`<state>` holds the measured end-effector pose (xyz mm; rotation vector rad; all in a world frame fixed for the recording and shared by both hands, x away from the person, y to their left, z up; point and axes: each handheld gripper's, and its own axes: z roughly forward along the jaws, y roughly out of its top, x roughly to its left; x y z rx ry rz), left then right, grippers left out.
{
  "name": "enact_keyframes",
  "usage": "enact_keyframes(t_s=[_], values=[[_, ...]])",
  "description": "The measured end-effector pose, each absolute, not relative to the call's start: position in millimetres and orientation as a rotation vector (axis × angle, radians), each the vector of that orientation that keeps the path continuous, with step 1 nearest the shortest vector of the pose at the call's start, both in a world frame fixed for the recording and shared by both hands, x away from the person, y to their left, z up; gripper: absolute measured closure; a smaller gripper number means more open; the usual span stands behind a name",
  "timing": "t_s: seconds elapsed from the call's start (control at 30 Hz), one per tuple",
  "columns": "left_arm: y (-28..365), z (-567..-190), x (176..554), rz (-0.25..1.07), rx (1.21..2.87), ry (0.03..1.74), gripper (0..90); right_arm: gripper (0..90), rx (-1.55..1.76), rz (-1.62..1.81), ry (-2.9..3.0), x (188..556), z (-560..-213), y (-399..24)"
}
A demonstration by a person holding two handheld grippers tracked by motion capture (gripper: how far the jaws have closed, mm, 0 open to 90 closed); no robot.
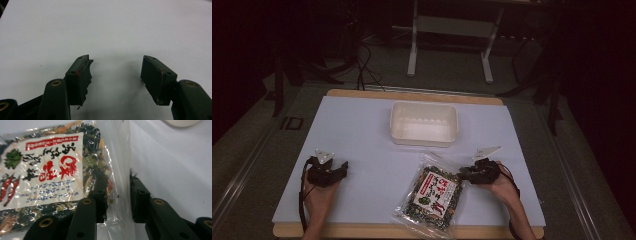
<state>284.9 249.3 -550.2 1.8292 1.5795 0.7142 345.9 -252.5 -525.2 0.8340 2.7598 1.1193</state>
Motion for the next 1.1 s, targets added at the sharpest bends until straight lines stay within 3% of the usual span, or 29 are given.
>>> enact_keyframes(t_s=[0.23,0.33,0.4,0.9,1.1], values=[[248.4,-550.3,285.2,0.715,1.837,1.581,40.7,61.8,0.948,1.174,2.766,347.4,-531.1,-253.6],[248.3,-550.4,285.3,0.716,1.840,1.582,40.7,67.9,1.017,1.224,2.761,348.2,-533.6,-256.2],[248.3,-550.5,285.6,0.716,1.843,1.583,40.7,76.7,1.039,1.201,2.735,348.8,-532.5,-257.1],[248.5,-550.5,285.6,0.714,1.839,1.587,40.8,89.4,0.948,1.054,2.662,343.1,-520.6,-243.3],[249.4,-550.2,285.0,0.715,1.827,1.588,41.0,89.4,0.900,1.105,2.591,344.2,-506.3,-237.6]])
